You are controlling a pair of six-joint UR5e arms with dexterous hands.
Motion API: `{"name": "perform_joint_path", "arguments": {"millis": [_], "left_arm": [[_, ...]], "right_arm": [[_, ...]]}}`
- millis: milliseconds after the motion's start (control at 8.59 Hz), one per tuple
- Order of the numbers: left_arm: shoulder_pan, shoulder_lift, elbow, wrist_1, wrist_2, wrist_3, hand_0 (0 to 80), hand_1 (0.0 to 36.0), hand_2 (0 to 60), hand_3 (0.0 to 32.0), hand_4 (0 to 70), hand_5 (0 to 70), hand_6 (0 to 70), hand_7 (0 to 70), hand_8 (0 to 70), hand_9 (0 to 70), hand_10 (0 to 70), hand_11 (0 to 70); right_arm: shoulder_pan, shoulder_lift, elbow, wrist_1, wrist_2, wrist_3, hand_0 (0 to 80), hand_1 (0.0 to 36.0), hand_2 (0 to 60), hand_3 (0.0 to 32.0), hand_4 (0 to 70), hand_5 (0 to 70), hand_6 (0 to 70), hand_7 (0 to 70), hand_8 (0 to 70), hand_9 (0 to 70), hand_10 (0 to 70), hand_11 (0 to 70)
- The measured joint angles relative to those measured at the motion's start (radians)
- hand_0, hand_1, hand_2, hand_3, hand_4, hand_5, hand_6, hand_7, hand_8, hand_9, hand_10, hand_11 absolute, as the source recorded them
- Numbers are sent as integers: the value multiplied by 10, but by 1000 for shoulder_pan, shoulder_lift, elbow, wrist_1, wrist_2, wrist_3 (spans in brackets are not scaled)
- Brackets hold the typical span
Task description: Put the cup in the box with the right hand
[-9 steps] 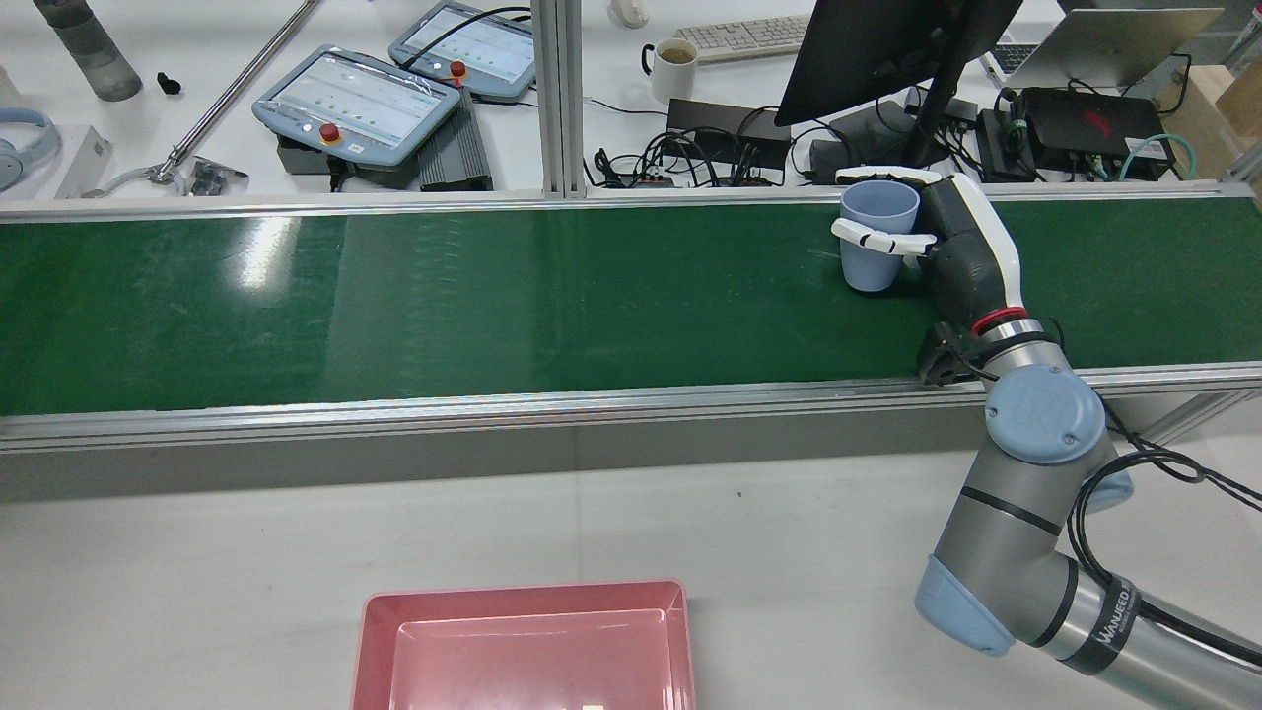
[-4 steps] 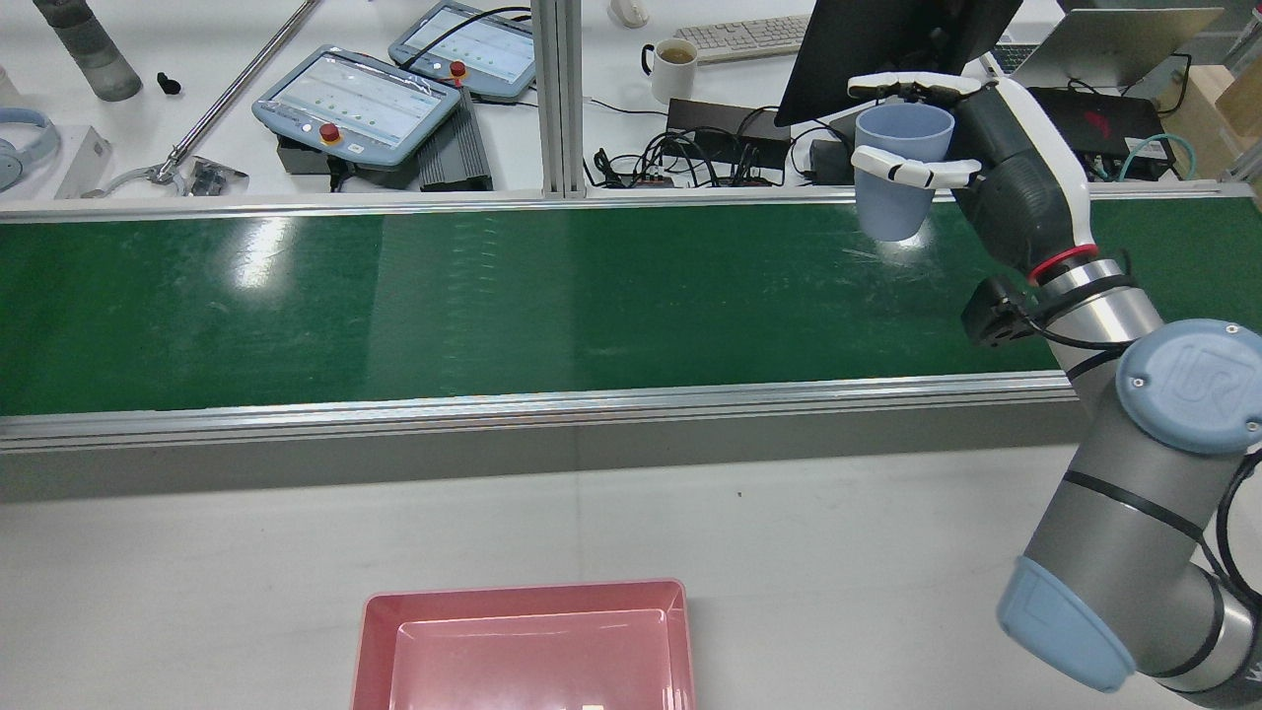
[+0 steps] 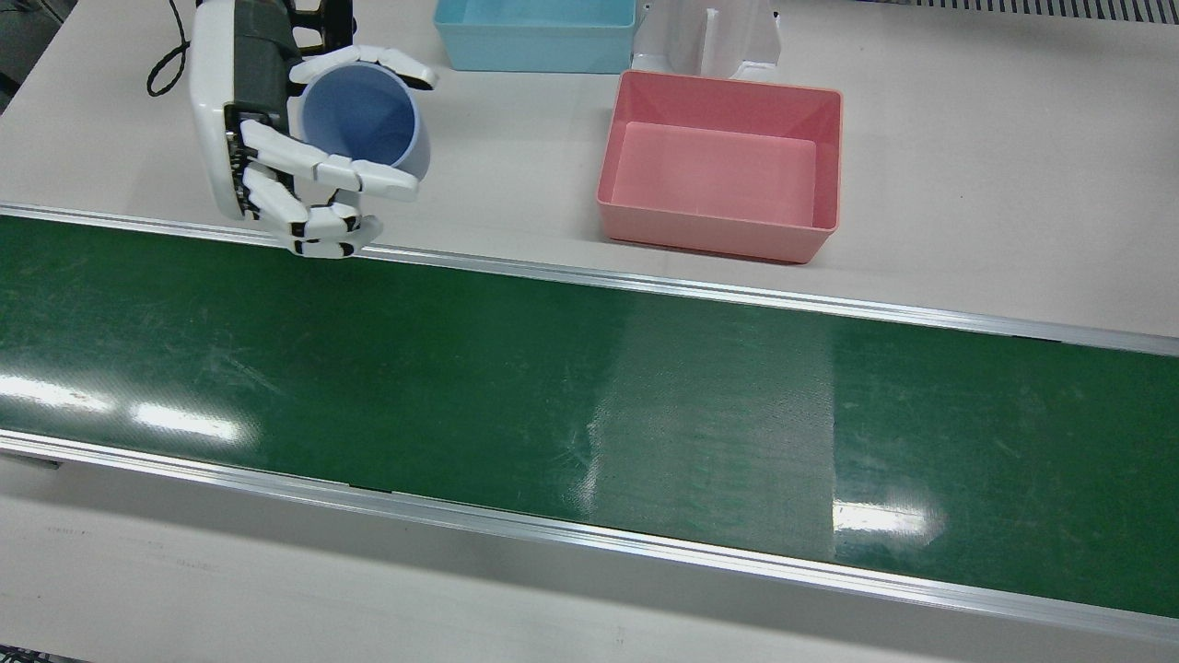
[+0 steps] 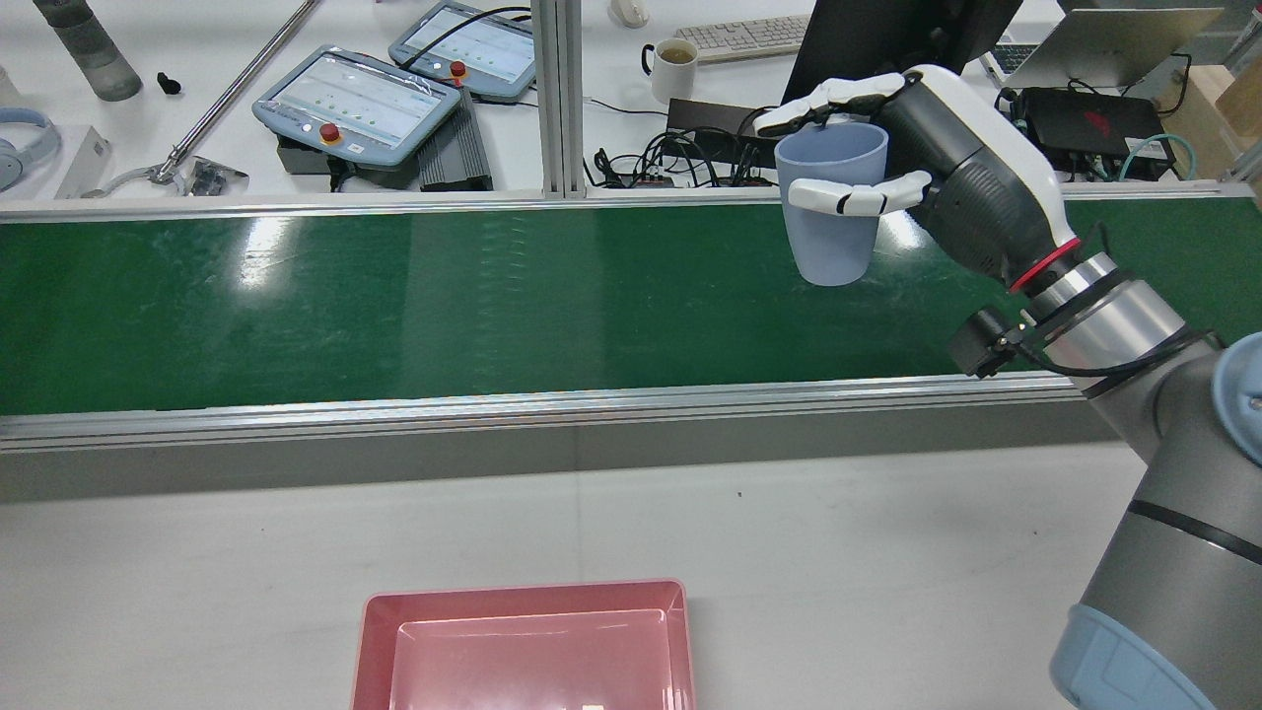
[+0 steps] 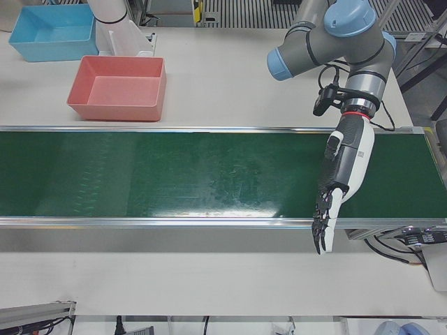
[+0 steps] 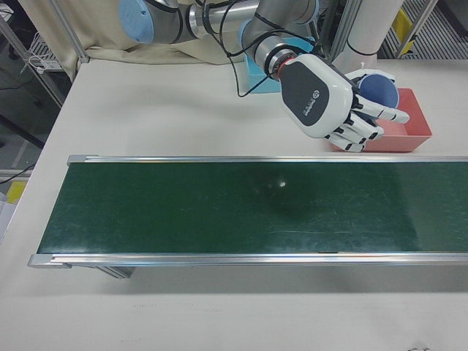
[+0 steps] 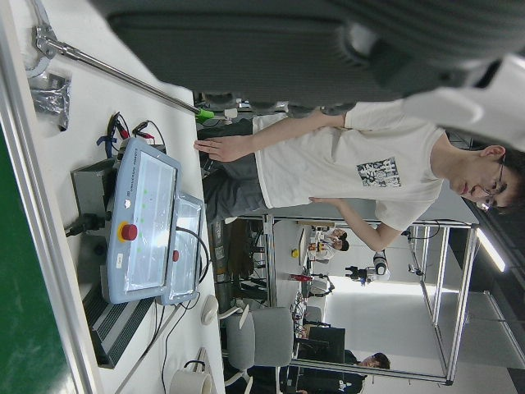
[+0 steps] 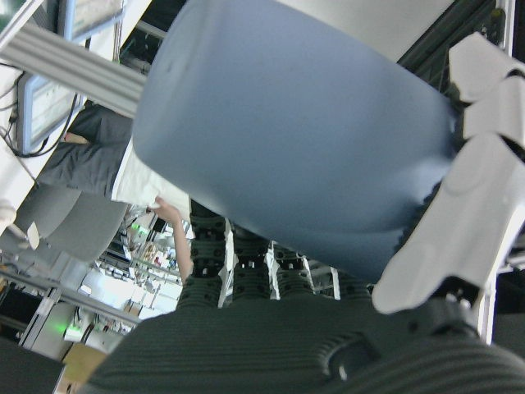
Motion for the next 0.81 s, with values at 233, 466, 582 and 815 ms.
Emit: {"name": "perform_joint_path", "arguments": {"millis": [233,466,582,815], "left_arm": [[0,0,0,0,0,0,0,0,0,0,0,0,0,0,0,0,0,0],[0,0,0,0,0,0,0,0,0,0,0,0,0,0,0,0,0,0],[0,0,0,0,0,0,0,0,0,0,0,0,0,0,0,0,0,0],[0,0,0,0,0,0,0,0,0,0,0,0,0,0,0,0,0,0]], "right_arm": [[-47,37,7,-1,-157,-35,473,360,600,0,684,129,404,700,571,700,414,585],[-127,72,5,-3,-235,-76,483,342,600,0,633,122,393,700,539,700,370,527],[-183,87,0,-3,-247,-103,485,333,600,0,590,119,387,700,521,700,345,495],[-318,103,-6,-3,-219,-165,505,239,523,0,578,96,361,700,445,698,250,369]]}}
